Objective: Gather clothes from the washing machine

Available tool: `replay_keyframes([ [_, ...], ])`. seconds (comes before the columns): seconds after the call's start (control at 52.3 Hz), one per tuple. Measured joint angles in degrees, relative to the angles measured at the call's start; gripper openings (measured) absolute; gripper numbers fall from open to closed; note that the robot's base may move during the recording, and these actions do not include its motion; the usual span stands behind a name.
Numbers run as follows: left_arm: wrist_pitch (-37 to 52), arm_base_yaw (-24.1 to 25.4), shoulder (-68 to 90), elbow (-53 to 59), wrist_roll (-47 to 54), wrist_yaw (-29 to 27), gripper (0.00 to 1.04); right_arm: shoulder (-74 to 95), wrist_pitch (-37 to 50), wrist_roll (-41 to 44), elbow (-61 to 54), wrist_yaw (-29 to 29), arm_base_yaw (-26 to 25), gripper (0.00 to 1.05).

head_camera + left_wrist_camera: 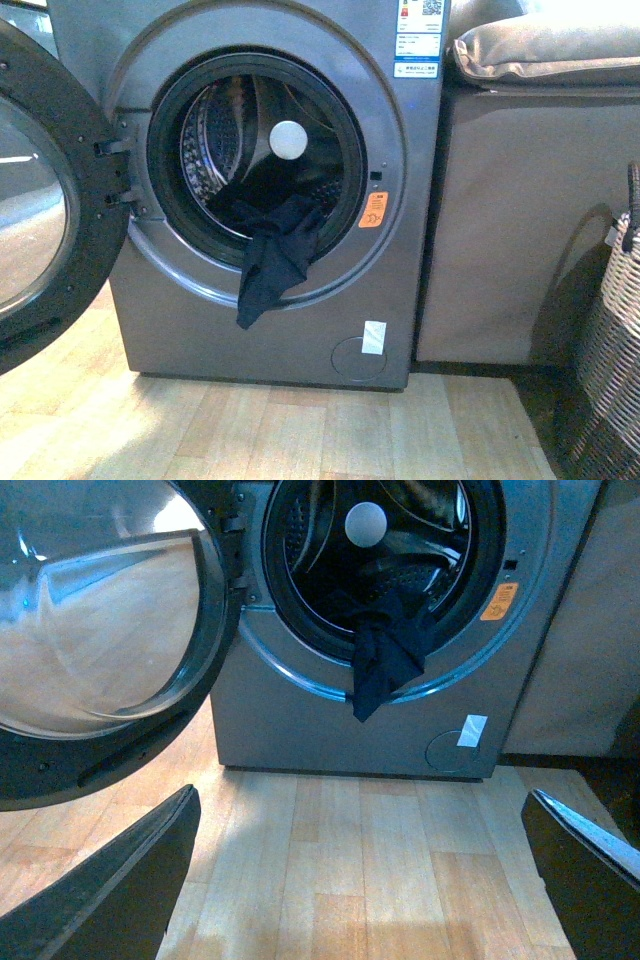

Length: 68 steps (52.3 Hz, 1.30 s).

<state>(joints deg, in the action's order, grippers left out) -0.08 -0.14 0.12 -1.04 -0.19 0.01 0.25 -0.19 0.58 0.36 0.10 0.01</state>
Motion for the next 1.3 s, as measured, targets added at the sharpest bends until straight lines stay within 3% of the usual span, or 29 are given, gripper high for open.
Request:
replay_keyframes([
  [1.263,0.0,0.1,0.1,0.0,0.0,0.1,0.98,0.0,0.0,0.0,0.0,-0.2,0.0,0.97],
  [1.301,-3.5,2.7,2.6,-1.5,-3.1,8.2,0.98,0.0,0.0,0.0,0.0,-0.2,0.0,0.97],
])
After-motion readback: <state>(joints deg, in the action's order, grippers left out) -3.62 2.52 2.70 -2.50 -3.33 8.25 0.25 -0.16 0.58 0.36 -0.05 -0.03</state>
